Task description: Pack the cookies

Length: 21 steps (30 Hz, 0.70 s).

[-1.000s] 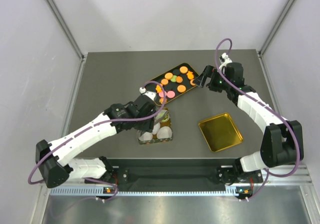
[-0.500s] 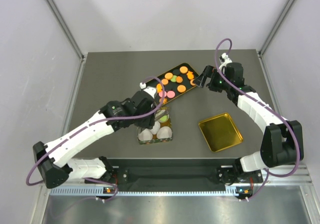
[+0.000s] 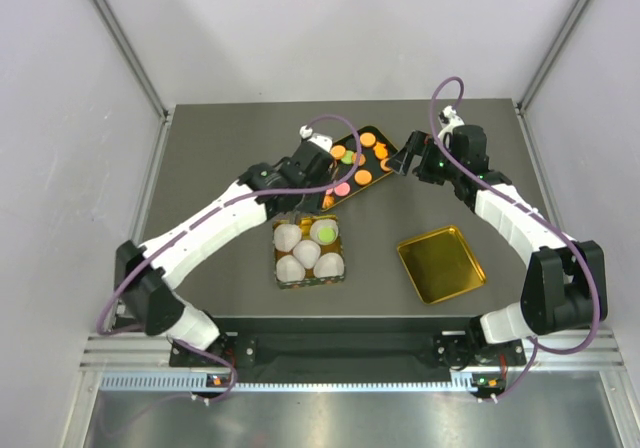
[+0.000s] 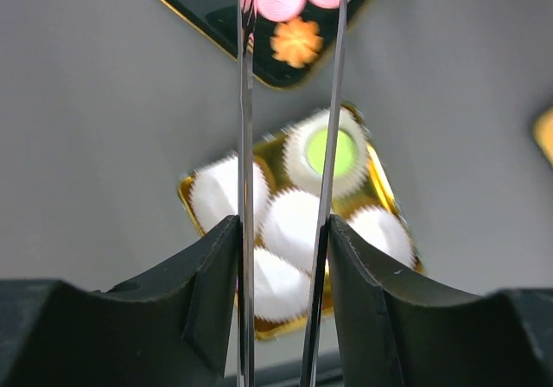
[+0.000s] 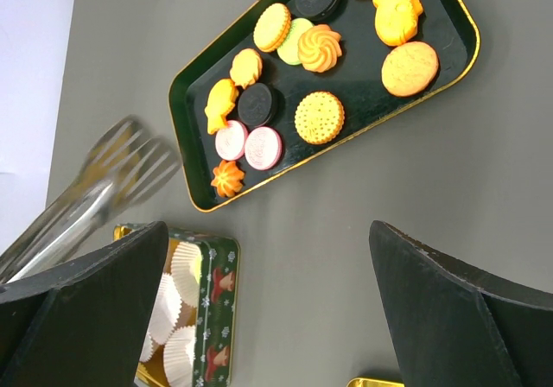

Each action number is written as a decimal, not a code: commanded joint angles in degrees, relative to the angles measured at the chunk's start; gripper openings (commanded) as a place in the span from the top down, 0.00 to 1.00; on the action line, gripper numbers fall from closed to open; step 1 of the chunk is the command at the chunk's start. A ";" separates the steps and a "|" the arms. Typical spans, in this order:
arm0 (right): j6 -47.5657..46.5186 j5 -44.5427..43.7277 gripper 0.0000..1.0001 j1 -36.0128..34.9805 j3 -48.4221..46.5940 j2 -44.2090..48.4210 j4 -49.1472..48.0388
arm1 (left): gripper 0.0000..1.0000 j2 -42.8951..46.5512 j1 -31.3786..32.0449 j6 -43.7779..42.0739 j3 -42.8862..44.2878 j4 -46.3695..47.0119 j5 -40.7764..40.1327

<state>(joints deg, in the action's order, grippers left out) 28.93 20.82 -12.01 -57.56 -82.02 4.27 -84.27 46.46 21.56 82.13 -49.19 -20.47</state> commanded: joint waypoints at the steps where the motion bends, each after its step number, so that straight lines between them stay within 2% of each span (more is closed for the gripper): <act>1: -1.24 -0.16 0.00 -0.56 -3.26 1.51 -1.02 | 0.52 -3.44 -2.33 -3.89 3.65 4.98 -1.51; 7: -1.33 -0.08 0.00 -0.65 -3.35 1.60 -0.85 | 0.51 -8.98 -3.56 -5.21 7.34 5.07 -1.32; 12: -1.24 0.10 0.00 -0.64 -3.35 1.69 -0.67 | 0.52 -9.86 -5.76 -5.13 6.47 5.77 -1.68; 21: -1.33 0.10 0.00 -0.65 -3.52 1.77 -0.49 | 0.51 -13.20 -9.10 -6.44 7.25 7.97 2.80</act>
<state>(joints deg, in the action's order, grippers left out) 28.53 20.84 -12.01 -57.56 -82.02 4.34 -95.37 37.89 16.36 87.15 -44.62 -19.68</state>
